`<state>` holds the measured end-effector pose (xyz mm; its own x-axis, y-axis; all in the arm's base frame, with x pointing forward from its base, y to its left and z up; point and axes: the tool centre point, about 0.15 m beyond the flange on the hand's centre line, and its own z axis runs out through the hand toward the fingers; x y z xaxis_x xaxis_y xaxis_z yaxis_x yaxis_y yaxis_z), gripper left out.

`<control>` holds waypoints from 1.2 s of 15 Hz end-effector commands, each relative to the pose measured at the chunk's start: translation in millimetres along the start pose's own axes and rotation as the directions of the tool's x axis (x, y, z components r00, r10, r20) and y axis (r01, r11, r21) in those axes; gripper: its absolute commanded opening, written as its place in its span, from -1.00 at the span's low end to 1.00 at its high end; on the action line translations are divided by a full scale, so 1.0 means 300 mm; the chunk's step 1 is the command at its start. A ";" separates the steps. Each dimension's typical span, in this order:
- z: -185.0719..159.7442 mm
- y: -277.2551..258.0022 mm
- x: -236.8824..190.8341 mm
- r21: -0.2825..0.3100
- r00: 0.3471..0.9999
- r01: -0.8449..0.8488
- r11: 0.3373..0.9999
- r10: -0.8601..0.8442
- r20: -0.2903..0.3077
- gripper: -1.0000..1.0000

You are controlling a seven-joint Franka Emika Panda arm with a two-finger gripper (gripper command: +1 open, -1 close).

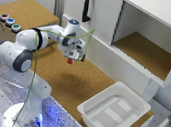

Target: Put the pink object on top of the drawer

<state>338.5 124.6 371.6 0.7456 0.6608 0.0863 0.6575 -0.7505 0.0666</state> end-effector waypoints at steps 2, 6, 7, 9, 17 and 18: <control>-0.255 -0.264 0.235 0.019 0.944 0.328 0.945 -0.328 0.021 -1.00; -0.362 -0.385 0.401 -0.054 0.870 0.482 0.874 -0.485 -0.087 -1.00; -0.386 -0.413 0.436 -0.071 0.840 0.526 0.847 -0.531 -0.110 -1.00; -0.431 -0.462 0.501 -0.074 0.757 0.632 0.771 -0.635 -0.151 -1.00; -0.388 -0.725 0.618 -0.004 0.490 0.870 0.493 -0.866 -0.096 -1.00; -0.374 -0.756 0.621 -0.001 0.467 0.883 0.469 -0.880 -0.086 -1.00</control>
<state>322.3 361.9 490.3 -0.1090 0.9758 0.1897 0.9750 0.0679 0.2114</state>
